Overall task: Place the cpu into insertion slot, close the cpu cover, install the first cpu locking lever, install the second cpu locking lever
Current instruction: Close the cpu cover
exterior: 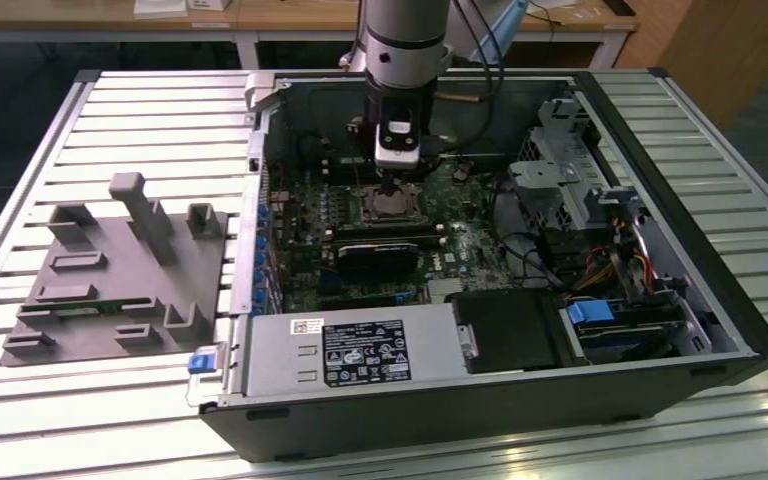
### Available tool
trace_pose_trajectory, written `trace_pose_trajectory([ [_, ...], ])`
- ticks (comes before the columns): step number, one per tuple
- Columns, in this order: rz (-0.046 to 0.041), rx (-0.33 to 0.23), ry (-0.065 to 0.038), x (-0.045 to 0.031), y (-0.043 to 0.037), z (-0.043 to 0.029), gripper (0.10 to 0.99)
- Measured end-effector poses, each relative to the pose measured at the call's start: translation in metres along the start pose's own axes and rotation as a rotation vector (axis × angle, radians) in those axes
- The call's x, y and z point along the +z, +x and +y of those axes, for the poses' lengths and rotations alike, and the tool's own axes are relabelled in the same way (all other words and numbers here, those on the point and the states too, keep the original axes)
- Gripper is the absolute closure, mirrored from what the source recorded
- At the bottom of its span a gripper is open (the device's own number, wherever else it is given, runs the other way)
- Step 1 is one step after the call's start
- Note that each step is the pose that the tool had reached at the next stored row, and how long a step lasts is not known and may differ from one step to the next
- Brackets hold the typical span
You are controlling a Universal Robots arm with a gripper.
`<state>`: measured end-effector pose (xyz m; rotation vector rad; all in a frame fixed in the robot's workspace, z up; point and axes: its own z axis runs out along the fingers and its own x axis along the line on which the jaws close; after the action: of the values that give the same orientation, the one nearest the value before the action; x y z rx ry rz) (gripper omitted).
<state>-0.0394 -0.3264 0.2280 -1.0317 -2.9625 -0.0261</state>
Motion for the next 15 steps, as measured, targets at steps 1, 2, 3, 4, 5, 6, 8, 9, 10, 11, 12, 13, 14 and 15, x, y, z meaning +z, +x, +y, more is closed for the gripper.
trace_pose_trajectory([
  [1, 0.0003, -0.018, 0.0, 0.0001, 0.0, 0.0, 0.984],
  [2, 0.0005, -0.036, 0.0, 0.0002, 0.0, 0.0, 0.984],
  [3, 0.0008, -0.056, 0.001, 0.0002, 0.0, 0.0, 0.984],
  [4, 0.001, -0.074, 0.001, 0.0003, 0.0, 0.0, 0.984],
  [5, 0.0013, -0.091, 0.001, 0.0004, 0.0, 0.0, 0.984],
  [6, 0.0015, -0.11, 0.001, 0.0004, 0.0, 0.0, 0.984],
  [8, 0.002, -0.146, 0.001, 0.0006, 0.0, 0.0, 0.984],
  [9, 0.0023, -0.164, 0.002, 0.0006, 0.0, 0.0, 0.984],
  [10, 0.0026, -0.182, 0.002, 0.0007, 0.0, 0.0, 0.984],
  [11, 0.0028, -0.201, 0.002, 0.0008, 0.0, 0.0, 0.984],
  [12, 0.0031, -0.218, 0.002, 0.0009, 0.0, 0.0, 0.984],
  [13, 0.0034, -0.237, 0.002, 0.001, 0.0, 0.0, 0.984],
  [14, 0.0036, -0.254, 0.002, 0.001, 0.0, 0.0, 0.984],
  [15, 0.0038, -0.273, 0.003, 0.0011, 0.0, 0.0, 0.984],
])
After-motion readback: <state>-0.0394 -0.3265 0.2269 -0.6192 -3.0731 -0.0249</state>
